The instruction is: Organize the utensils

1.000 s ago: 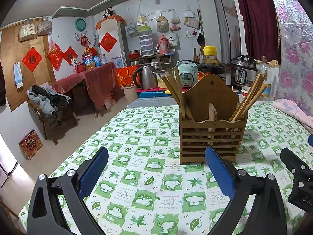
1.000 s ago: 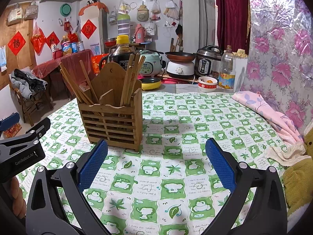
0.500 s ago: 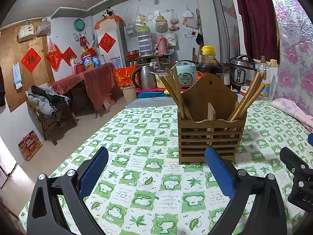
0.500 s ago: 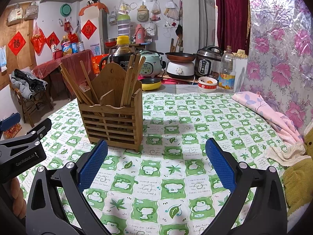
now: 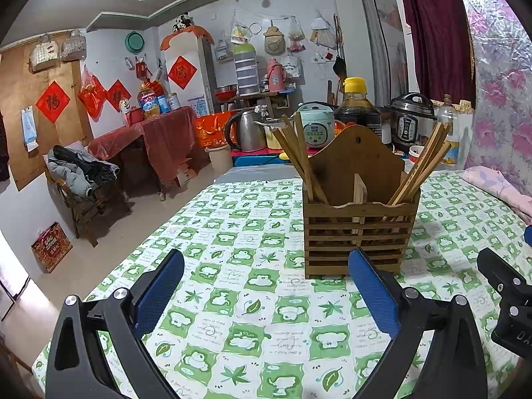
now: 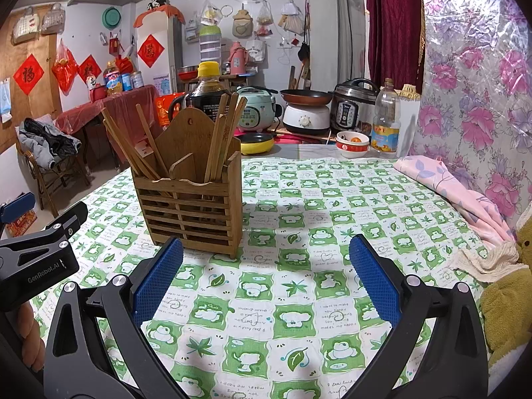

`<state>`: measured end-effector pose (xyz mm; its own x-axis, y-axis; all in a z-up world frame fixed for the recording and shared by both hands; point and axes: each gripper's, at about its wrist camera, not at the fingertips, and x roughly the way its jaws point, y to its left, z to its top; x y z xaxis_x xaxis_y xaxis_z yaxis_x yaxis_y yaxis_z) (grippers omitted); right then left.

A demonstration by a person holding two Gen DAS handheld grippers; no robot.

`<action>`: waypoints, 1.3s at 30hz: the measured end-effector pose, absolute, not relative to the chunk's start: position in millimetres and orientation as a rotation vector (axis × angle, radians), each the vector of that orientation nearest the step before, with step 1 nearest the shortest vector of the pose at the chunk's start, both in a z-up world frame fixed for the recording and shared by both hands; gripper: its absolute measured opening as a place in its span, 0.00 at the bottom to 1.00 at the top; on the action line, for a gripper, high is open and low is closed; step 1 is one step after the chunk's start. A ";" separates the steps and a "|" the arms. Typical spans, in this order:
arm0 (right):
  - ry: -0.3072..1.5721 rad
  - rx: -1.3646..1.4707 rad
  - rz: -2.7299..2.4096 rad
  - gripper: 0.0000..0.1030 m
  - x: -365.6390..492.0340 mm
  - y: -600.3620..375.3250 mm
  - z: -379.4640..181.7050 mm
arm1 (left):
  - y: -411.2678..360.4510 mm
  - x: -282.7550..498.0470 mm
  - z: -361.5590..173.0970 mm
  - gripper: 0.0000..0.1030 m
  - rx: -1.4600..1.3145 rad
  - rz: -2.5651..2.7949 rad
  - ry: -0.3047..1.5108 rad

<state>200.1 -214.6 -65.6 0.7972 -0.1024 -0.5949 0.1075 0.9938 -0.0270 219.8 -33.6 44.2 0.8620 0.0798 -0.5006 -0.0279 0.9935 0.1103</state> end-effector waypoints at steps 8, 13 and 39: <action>0.637 0.008 -0.113 0.94 200.0 -214.7 -65.6 | -31.1 220.7 42.5 0.94 0.105 0.059 0.527; 0.637 0.008 -0.114 0.94 200.0 -214.8 -65.7 | -31.2 220.3 41.8 0.94 0.107 0.060 0.526; 0.637 0.009 -0.113 0.94 199.9 -214.8 -65.9 | -31.1 221.0 41.4 0.94 0.108 0.058 0.527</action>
